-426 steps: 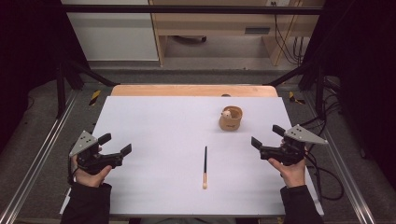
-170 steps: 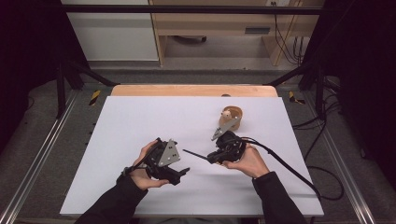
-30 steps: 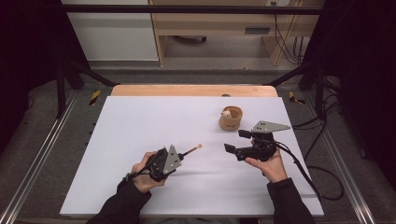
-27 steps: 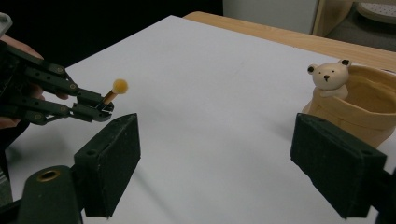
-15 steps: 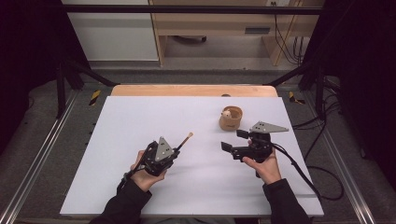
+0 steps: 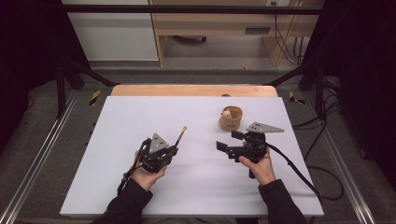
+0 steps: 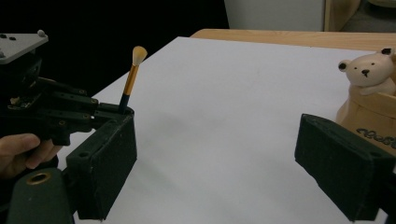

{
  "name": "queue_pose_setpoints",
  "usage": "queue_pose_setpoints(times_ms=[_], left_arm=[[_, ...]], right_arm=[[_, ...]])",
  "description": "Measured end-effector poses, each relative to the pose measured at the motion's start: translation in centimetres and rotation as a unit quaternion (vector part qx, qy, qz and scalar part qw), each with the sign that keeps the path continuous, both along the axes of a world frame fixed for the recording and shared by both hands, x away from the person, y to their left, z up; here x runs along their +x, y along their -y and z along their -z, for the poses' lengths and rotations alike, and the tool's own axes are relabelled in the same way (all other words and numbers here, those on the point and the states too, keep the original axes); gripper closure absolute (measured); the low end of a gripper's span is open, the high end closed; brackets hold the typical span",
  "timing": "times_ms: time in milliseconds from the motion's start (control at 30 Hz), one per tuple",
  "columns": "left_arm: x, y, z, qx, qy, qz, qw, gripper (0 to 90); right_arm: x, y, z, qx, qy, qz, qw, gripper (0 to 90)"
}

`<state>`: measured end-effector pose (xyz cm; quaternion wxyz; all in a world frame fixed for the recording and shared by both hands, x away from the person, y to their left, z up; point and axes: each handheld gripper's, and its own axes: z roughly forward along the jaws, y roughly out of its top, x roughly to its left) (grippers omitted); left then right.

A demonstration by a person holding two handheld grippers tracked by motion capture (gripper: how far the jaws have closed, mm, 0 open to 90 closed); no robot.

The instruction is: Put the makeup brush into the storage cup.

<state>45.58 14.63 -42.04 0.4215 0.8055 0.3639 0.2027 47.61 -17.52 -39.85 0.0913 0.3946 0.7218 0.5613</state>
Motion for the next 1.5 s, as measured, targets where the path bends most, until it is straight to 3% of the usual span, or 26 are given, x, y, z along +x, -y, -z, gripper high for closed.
queue_pose_setpoints(times_ms=[233, 433, 600, 833, 1100, 1500], left_arm=[[-0.4, 0.4, -0.2, -0.015, 0.000, -0.012, 0.9998, 83.2], [-0.5, 0.6, -0.2, -0.034, 0.000, -0.023, 0.9992, 83.2], [-0.6, 1.1, -0.3, -0.038, -0.002, -0.028, 0.9989, 83.2], [-0.6, 1.7, -0.7, -0.038, 0.001, -0.030, 0.9988, 83.2], [-0.3, 2.8, -1.0, -0.060, -0.001, -0.041, 0.9974, 83.1], [-0.2, 4.6, -1.0, -0.065, -0.003, -0.031, 0.9974, 83.1]], right_arm=[[-0.1, -1.0, -0.3, 0.012, 0.004, -0.009, 0.9999, 15.4], [0.2, -2.2, -0.3, 0.011, -0.008, -0.017, 0.9998, 16.4], [0.1, -3.2, -0.3, 0.021, -0.015, -0.025, 0.9994, 18.5], [0.3, -3.3, -0.3, 0.033, -0.021, -0.019, 0.9990, 21.2], [0.5, -3.5, -0.1, 0.047, -0.025, -0.021, 0.9983, 27.0], [0.7, -3.7, 0.0, 0.055, -0.026, -0.019, 0.9979, 32.8]])
